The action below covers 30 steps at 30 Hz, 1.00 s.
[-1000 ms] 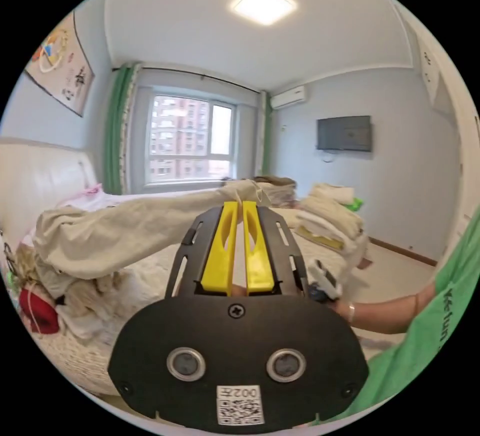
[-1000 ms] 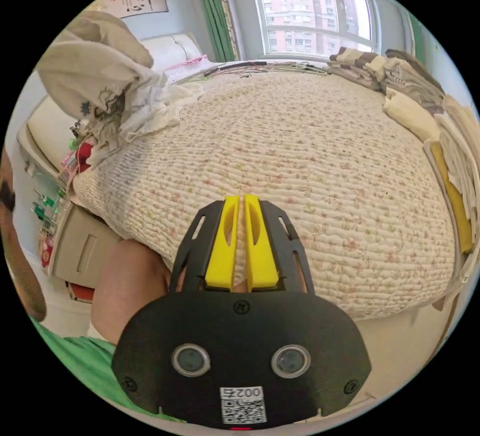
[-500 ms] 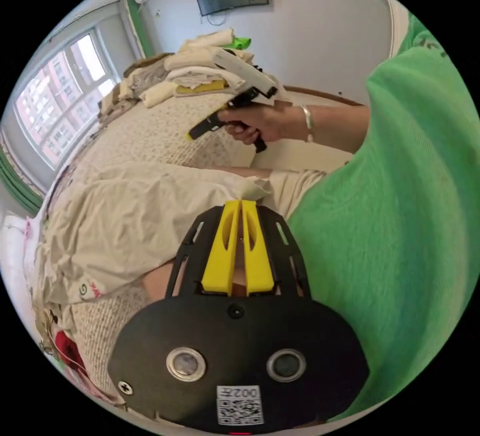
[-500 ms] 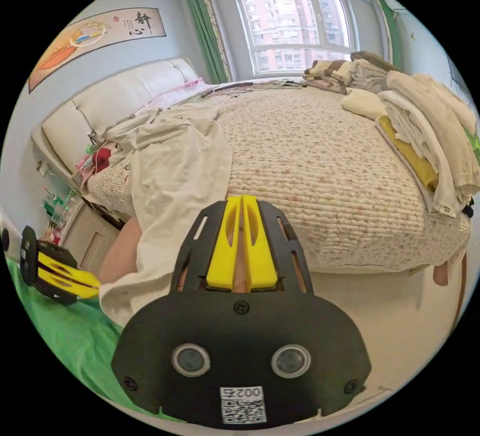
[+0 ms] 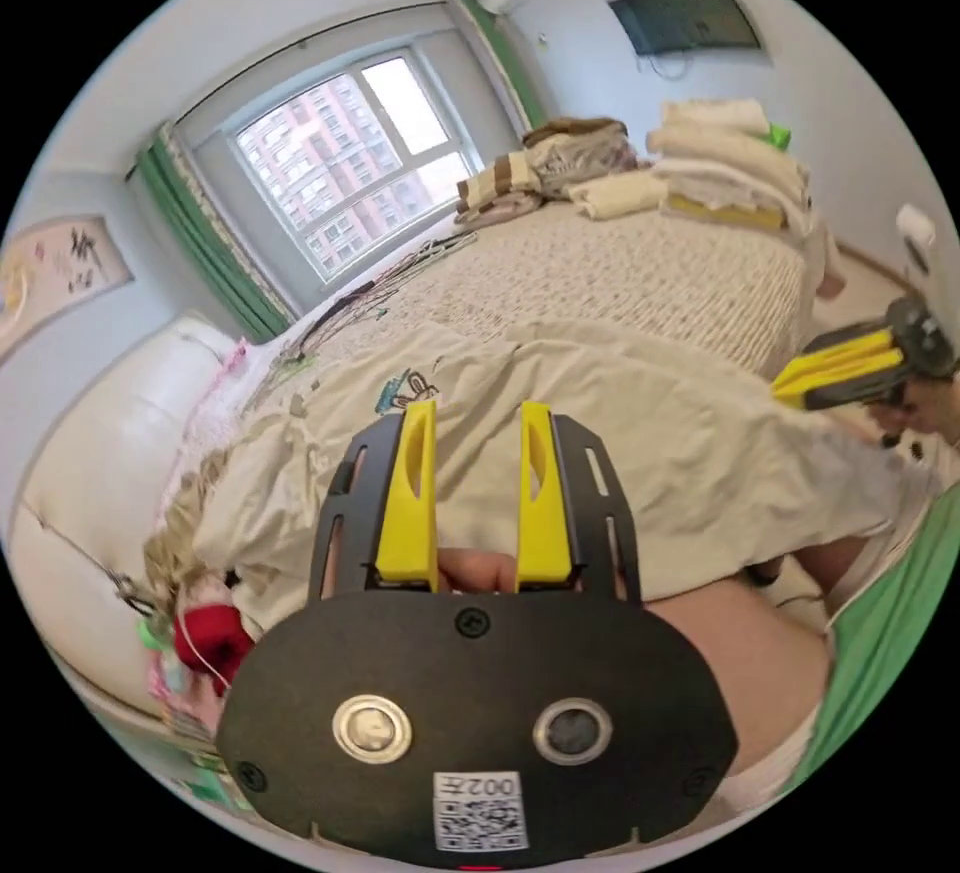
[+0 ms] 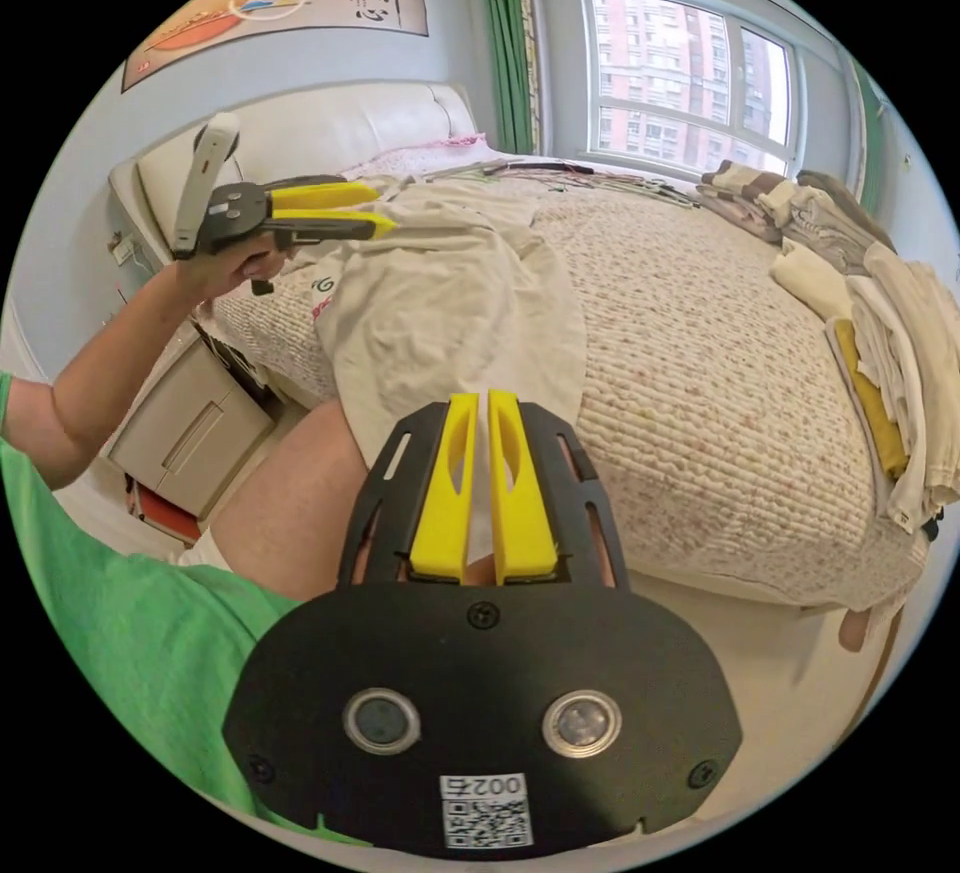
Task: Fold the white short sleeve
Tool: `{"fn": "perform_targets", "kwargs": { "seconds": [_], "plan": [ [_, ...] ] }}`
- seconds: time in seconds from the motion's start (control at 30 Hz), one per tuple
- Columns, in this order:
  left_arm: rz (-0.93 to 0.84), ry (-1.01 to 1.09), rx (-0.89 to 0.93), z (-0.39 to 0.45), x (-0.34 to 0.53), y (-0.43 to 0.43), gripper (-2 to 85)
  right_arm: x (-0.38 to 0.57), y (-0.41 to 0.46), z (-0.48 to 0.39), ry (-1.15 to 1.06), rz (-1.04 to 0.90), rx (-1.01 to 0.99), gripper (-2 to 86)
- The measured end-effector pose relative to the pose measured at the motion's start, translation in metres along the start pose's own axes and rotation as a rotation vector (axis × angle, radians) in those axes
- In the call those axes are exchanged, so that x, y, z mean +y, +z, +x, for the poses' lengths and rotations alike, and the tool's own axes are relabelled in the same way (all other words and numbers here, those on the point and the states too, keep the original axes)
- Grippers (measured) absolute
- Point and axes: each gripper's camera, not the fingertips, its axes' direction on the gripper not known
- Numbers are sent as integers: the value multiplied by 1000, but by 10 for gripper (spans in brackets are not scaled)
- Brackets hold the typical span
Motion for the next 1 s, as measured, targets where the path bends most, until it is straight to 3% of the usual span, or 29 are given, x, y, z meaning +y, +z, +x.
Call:
{"fn": "perform_targets", "kwargs": {
  "seconds": [0.13,0.27,0.4,0.53,0.73,0.9,1.0],
  "plan": [
    [-122,201,-71,2,-22,41,76,17,-12,9,31,-17,28,-2],
    [-352,174,-67,-8,-32,75,12,23,-25,17,80,0,4,-4],
    [-34,-163,182,-41,-16,-22,-8,22,-45,20,100,58,-9,-2],
    [191,-256,348,-64,73,-120,-10,11,-70,19,94,173,-85,20],
    [197,-500,538,-117,234,-191,-10,-25,-53,-14,-53,147,-240,98],
    [105,-809,463,-138,319,-200,-10,-39,-11,-59,-137,0,-286,113],
    [115,-842,507,-138,330,-186,-9,-34,6,-83,-189,-84,-299,108]
  ]
}}
